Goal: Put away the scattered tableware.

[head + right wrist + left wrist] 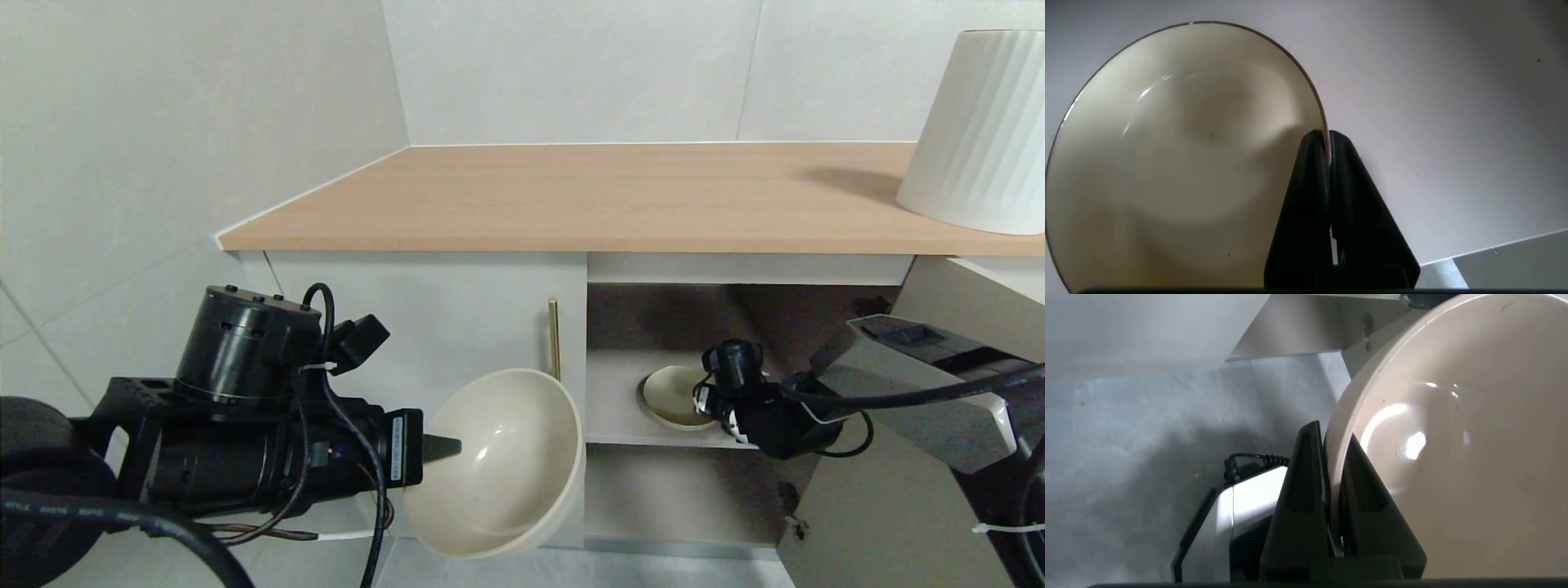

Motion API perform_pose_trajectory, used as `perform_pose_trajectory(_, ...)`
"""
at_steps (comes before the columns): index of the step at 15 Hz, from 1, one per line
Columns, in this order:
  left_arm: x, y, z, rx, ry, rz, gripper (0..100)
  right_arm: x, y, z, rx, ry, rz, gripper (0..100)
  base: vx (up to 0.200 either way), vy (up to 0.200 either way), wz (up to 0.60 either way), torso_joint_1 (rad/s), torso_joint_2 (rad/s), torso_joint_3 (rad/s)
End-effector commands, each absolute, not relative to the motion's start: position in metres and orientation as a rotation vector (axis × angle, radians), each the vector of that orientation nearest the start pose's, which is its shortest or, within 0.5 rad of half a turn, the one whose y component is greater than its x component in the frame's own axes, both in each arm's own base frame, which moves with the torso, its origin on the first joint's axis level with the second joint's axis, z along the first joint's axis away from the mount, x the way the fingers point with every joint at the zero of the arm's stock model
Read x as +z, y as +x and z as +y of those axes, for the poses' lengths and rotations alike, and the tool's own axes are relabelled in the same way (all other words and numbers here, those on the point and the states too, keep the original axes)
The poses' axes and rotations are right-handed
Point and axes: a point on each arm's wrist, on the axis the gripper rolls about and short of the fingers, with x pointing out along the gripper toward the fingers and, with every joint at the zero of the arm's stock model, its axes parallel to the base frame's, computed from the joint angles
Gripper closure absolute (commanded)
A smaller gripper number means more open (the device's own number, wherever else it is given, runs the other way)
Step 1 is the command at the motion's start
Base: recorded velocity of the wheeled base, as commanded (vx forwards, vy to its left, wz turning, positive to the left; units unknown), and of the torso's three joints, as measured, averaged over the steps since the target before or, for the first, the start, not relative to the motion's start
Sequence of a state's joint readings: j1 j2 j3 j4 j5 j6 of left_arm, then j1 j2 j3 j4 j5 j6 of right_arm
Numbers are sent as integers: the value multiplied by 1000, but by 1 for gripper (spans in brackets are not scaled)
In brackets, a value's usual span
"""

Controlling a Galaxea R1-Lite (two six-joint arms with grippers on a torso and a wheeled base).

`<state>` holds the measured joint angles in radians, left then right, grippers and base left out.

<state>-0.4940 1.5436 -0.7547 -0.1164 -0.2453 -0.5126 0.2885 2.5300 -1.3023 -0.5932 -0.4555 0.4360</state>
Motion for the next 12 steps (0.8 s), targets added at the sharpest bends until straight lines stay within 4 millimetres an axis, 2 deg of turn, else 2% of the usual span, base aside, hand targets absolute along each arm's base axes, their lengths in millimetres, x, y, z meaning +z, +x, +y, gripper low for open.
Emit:
perform_pose_trajectory(1, 165, 216, -123, -516, -384, 847, 100, -27, 441, 120, -285, 191, 542, 0, 0, 0, 0, 0, 0, 0)
perform_pose_trajectory(5, 165, 217, -123, -516, -384, 847, 100, -24, 442, 121, -287, 208, 530, 0, 0, 0, 0, 0, 0, 0)
perform_pose_trajectory(7, 161, 218, -124, -511, -380, 860, 100, -14, 439, 121, -285, 221, 518, 0, 0, 0, 0, 0, 0, 0)
perform_pose_trajectory(9, 152, 223, -129, -479, -342, 880, 100, 8, 424, 122, -272, 228, 515, 0, 0, 0, 0, 0, 0, 0)
perform_pose_trajectory(12, 125, 232, -145, -371, -213, 920, 100, 57, 379, 135, -140, 226, 569, 0, 0, 0, 0, 0, 0, 0)
